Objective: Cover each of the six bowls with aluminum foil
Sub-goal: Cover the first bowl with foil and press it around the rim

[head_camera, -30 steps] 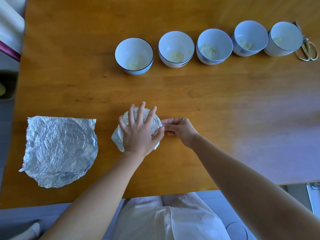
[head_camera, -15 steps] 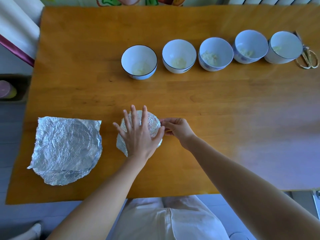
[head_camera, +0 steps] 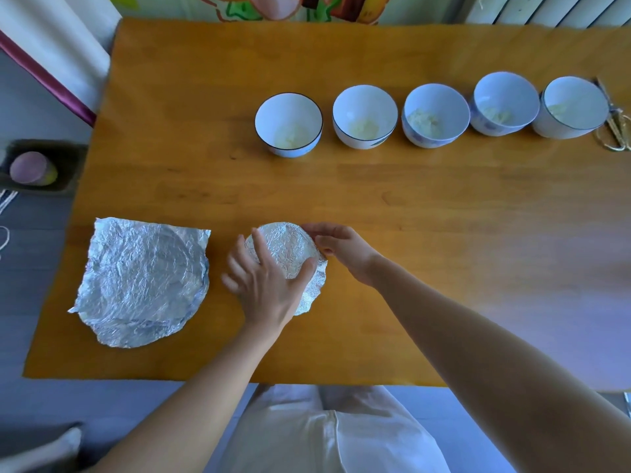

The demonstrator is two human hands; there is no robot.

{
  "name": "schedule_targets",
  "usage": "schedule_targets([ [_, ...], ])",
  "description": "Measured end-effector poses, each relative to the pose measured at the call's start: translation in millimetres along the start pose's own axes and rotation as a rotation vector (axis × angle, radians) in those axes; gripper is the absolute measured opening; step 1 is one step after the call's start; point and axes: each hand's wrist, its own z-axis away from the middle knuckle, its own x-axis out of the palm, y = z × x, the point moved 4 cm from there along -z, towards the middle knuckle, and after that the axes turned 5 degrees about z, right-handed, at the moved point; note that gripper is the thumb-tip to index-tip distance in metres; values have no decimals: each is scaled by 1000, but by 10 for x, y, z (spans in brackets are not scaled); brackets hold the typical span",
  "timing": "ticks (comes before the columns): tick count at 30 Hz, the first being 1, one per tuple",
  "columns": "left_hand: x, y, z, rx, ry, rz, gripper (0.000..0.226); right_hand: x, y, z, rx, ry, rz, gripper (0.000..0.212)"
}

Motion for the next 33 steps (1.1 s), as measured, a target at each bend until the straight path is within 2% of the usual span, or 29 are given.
schedule_targets([
  [2,1,14,-11,64,22,-19,114,3,12,-11,-9,-13,9,39],
  [5,17,115,-107,286,2,-122,97,-14,27,-22,-14,-30,7,42],
  [7,49,145,-184,369,-34,-210,92,-11,25,-20,-19,-47,5,44],
  [11,113,121,-249,365,-57,-270,90,-30,31,-18,-28,-53,-8,46],
  [16,117,125,-253,359,-37,-277,89,-122,81,50,26,133,-9,28],
  [18,116,130,-260,360,-29,-281,90,-123,126,58,89,138,55,23],
  [21,115,133,-256,361,-32,-284,91,-71,195,82,243,71,149,39],
  [24,124,123,-266,360,-35,-281,91,-55,253,94,354,97,36,44],
  [29,134,122,-272,371,-26,-283,90,28,314,76,383,131,-167,38],
  [33,124,130,-269,367,-22,-293,91,88,303,63,390,168,-128,41],
])
